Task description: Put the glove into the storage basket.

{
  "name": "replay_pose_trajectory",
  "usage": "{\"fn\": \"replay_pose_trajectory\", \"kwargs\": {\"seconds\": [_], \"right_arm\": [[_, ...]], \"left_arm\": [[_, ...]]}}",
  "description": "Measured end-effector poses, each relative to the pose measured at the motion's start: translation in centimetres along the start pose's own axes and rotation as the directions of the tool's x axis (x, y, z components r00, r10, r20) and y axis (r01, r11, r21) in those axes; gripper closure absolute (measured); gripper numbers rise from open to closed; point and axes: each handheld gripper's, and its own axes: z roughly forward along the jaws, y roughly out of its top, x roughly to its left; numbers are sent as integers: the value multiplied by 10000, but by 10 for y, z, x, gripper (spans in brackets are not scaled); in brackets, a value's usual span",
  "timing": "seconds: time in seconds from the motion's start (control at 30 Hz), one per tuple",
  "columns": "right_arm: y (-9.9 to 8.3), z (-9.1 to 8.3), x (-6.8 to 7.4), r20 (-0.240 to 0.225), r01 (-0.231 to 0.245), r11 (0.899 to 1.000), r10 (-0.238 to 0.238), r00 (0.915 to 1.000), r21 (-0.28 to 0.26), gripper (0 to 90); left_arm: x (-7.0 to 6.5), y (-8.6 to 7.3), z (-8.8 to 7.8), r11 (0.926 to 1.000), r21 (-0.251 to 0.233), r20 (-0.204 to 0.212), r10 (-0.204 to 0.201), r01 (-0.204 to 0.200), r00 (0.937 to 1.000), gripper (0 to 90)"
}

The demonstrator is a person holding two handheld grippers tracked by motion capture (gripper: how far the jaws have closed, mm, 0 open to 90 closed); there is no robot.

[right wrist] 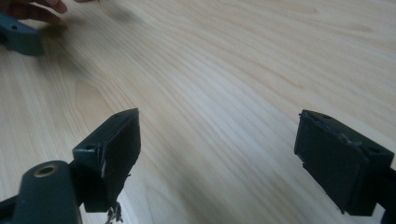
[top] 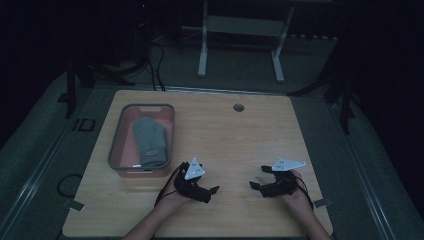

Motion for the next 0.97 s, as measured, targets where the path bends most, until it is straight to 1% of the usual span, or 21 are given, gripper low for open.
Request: {"fn": "replay_pose_trajectory", "kwargs": {"seconds": [0.1,0.2,0.27,0.37,0.4,0.43,0.5,0.6,0.8,0.97], "right_arm": [[-8,-6,-3,94,-178,9998,179,9998,-82,144],[-14,-12,-7,231,-256,9995,260,9994,-186,144],[-17,-16,-10,315,-312,9991,321,9990,-284,144],[-22,-22,-12,403,-417,9980,436,9982,-472,143],[-23,-23,-13,483,-385,9980,409,9980,-498,142],[-24,-23,-14,470,-404,9980,426,9980,-484,140],[-25,-24,-16,610,-425,9979,455,9971,-491,140],[-25,-24,-19,712,-424,9981,455,9964,-442,140],[-26,-22,-19,722,-373,9984,403,9966,-423,140],[-26,-22,-19,723,-403,9983,434,9964,-428,140]], "left_arm": [[-2,-3,2,10000,-51,163,-40,41,9999,29],[-3,-4,2,9999,-124,209,-24,27,9998,29],[-4,-5,1,9996,-272,181,-111,116,9998,29],[-5,-7,1,9988,-434,288,-210,223,9994,29],[-6,-7,1,9989,-398,234,-219,228,9995,29],[-7,-7,0,9990,-412,206,-179,188,9996,29],[-8,-8,1,9993,-361,156,-79,85,9998,29],[-8,-7,1,9992,-404,107,-28,32,9999,29],[-4,-7,-1,9988,-445,125,-217,222,9997,29],[-3,-8,-1,9987,-436,148,-245,252,9996,29]]}}
